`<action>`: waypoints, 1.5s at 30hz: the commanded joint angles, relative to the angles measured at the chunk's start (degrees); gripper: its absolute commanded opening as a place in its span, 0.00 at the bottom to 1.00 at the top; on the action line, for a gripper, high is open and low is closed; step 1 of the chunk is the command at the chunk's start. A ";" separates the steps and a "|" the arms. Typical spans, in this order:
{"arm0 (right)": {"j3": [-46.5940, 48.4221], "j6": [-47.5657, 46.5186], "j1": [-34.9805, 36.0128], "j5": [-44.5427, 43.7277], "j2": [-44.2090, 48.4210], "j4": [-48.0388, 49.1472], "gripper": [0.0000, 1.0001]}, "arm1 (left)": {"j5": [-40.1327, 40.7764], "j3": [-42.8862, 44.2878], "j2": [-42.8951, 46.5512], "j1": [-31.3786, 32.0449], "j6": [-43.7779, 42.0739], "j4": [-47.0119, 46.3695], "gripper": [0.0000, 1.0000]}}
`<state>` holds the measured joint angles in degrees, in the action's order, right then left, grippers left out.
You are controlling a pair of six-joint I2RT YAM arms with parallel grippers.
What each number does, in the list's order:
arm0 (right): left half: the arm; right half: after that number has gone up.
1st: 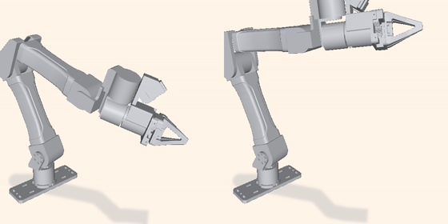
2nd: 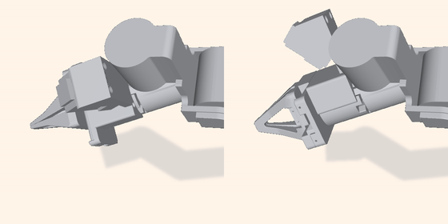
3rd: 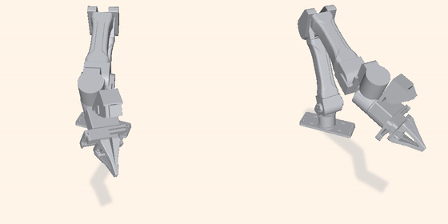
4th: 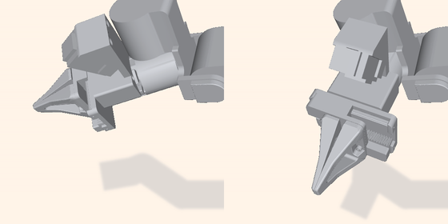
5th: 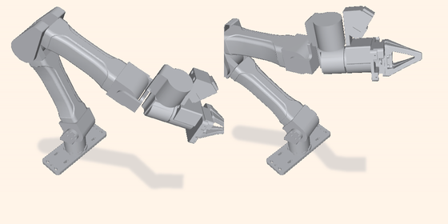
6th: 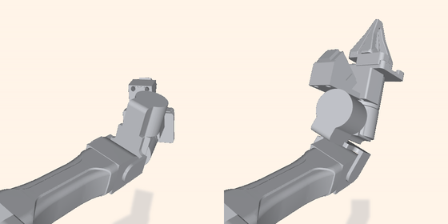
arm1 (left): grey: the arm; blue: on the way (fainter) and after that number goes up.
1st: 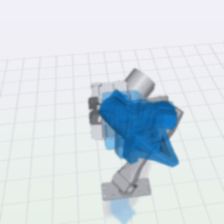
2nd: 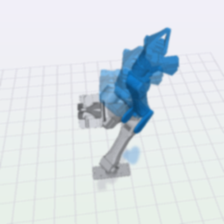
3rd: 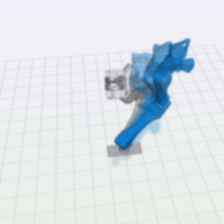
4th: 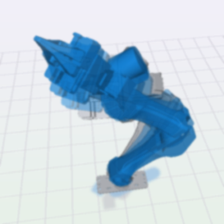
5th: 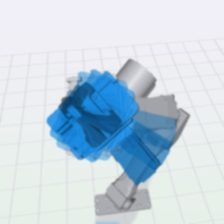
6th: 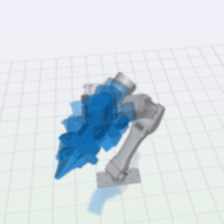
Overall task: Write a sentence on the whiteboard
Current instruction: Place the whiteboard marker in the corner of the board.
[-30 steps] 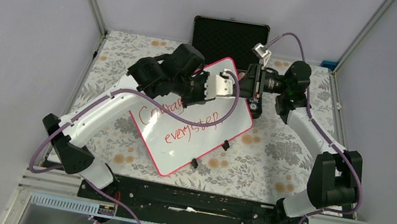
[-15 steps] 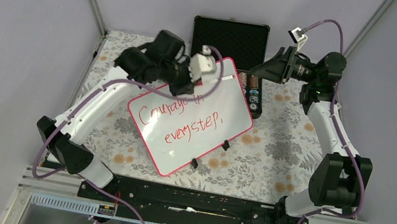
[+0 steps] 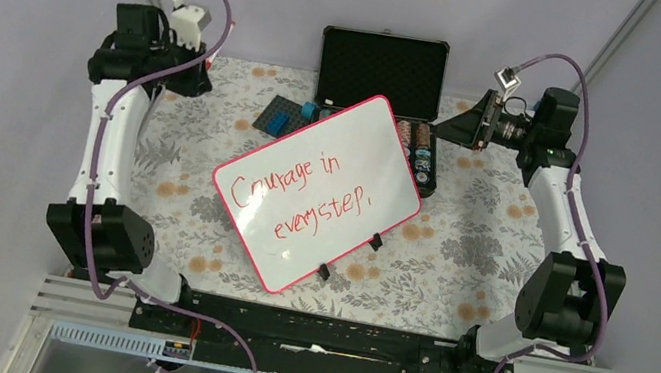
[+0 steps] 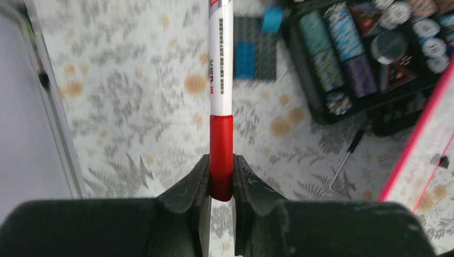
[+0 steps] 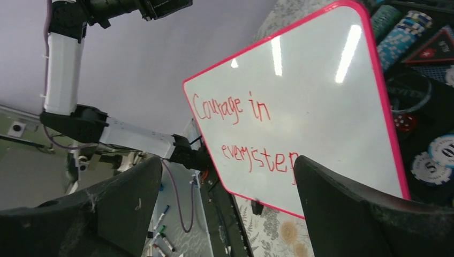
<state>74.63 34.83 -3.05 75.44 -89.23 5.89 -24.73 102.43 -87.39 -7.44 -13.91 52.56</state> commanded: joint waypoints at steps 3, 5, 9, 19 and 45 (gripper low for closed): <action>3.85 -28.44 -0.03 -9.22 1.53 -28.16 1.00 | 0.50 -16.07 2.34 -5.49 0.41 -4.65 0.00; 3.18 -31.54 -0.03 -11.01 2.03 -30.58 1.00 | 1.90 -22.33 3.06 -6.29 1.08 -7.28 0.00; 1.27 -34.45 -0.03 -12.82 3.61 -32.23 1.00 | 3.64 -31.63 2.31 -7.48 3.28 -10.22 0.00; -0.14 -38.59 -0.03 -13.84 4.04 -34.01 1.00 | 6.27 -42.46 -2.73 -8.05 2.48 -15.75 0.02; 0.96 -41.29 -0.03 -16.08 3.94 -37.18 1.00 | 8.89 -46.49 -8.32 -8.02 -1.14 -15.52 0.44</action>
<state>74.59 -4.78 -3.05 60.31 -87.26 -30.55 -16.84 55.46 -95.39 -15.07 -13.69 36.58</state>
